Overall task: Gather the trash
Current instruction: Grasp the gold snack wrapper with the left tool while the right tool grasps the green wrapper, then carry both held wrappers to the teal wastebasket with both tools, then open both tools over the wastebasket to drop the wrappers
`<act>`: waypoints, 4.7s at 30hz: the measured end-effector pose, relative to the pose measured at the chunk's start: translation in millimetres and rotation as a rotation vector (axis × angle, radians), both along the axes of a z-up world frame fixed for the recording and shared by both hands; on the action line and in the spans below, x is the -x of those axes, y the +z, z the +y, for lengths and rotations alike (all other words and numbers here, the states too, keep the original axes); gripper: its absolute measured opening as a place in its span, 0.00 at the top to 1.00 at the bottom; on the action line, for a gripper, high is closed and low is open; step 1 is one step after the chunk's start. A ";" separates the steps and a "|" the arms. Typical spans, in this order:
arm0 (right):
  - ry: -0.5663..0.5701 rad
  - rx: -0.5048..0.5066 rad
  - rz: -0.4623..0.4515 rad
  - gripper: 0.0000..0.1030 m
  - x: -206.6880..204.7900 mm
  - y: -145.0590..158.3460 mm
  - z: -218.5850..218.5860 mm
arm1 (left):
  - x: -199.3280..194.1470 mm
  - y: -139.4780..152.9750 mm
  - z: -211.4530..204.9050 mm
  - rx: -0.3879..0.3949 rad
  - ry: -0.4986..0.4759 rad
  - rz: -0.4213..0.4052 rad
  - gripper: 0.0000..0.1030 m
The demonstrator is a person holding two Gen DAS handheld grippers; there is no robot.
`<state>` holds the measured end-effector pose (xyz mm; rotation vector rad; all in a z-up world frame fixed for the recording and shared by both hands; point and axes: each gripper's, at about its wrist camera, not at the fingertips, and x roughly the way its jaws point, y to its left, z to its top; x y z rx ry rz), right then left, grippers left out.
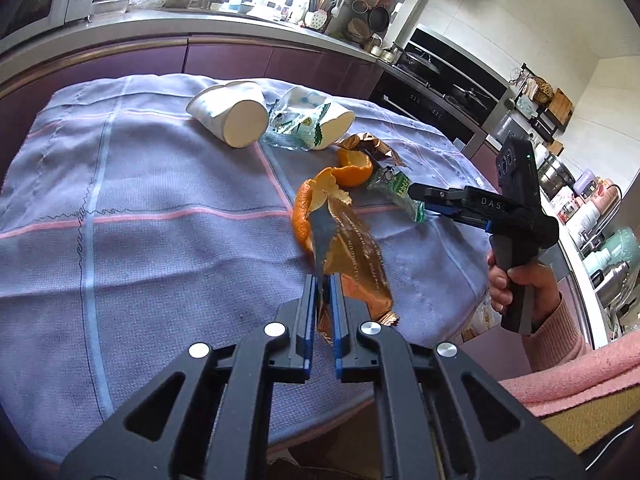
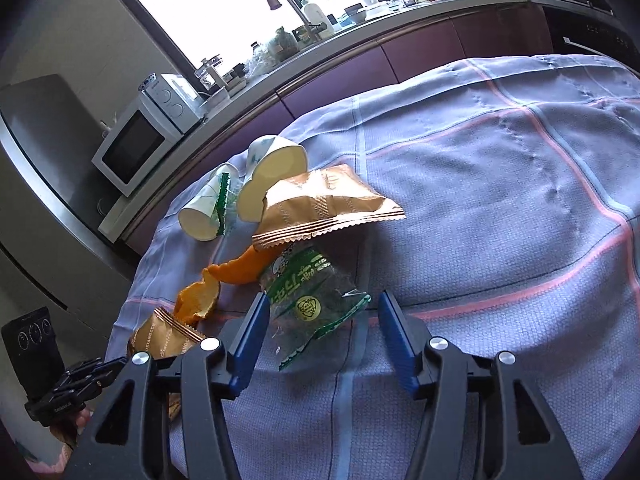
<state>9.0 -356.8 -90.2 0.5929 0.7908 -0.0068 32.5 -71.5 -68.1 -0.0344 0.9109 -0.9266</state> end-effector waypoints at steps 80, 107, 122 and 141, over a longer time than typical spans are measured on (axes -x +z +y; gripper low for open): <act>0.814 -0.011 -0.018 0.88 -225.7 46.1 370.3 | -65.1 7.1 337.8 -0.132 0.897 -0.074 0.98; 0.775 0.039 0.112 0.88 -259.5 -0.3 403.3 | -117.4 -58.3 350.3 -0.197 0.975 0.059 0.98; 0.816 0.068 0.117 0.73 -265.1 1.4 437.9 | -139.0 -71.8 334.6 -0.196 0.937 0.099 0.85; 0.779 0.045 -0.038 0.61 -181.1 41.4 349.5 | -92.8 6.7 254.6 -0.082 0.749 -0.113 0.69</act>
